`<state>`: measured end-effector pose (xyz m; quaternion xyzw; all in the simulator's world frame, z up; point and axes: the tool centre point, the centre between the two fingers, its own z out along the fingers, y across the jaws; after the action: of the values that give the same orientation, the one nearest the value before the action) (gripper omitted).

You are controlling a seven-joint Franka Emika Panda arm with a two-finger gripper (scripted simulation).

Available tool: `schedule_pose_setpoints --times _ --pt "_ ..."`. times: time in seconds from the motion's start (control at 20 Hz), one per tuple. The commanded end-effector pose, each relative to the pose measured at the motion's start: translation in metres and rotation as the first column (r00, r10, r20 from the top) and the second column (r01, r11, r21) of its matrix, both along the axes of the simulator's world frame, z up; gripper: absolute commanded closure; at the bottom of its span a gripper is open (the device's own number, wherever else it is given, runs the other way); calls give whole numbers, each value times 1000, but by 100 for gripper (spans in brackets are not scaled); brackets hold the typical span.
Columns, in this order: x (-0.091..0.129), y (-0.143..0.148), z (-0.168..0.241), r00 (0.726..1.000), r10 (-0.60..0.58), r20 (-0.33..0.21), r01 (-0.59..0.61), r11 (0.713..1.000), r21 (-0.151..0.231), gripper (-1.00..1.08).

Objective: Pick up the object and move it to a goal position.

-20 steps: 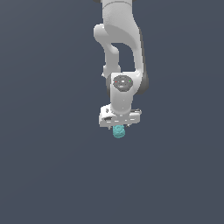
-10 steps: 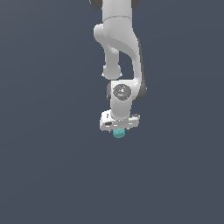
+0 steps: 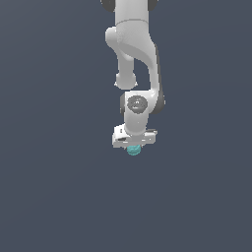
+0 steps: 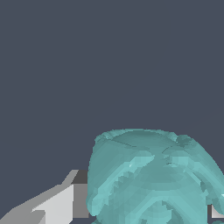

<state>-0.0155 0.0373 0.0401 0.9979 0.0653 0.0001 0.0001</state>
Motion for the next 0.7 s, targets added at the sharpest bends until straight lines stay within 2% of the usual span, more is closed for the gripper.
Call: schedule_pose_setpoints --times 0.0,0.65 --pt "0 0 -1 1000 0 0 0 1000 0 108" --pt "-13 -6 24 1000 0 0 0 1000 0 108"
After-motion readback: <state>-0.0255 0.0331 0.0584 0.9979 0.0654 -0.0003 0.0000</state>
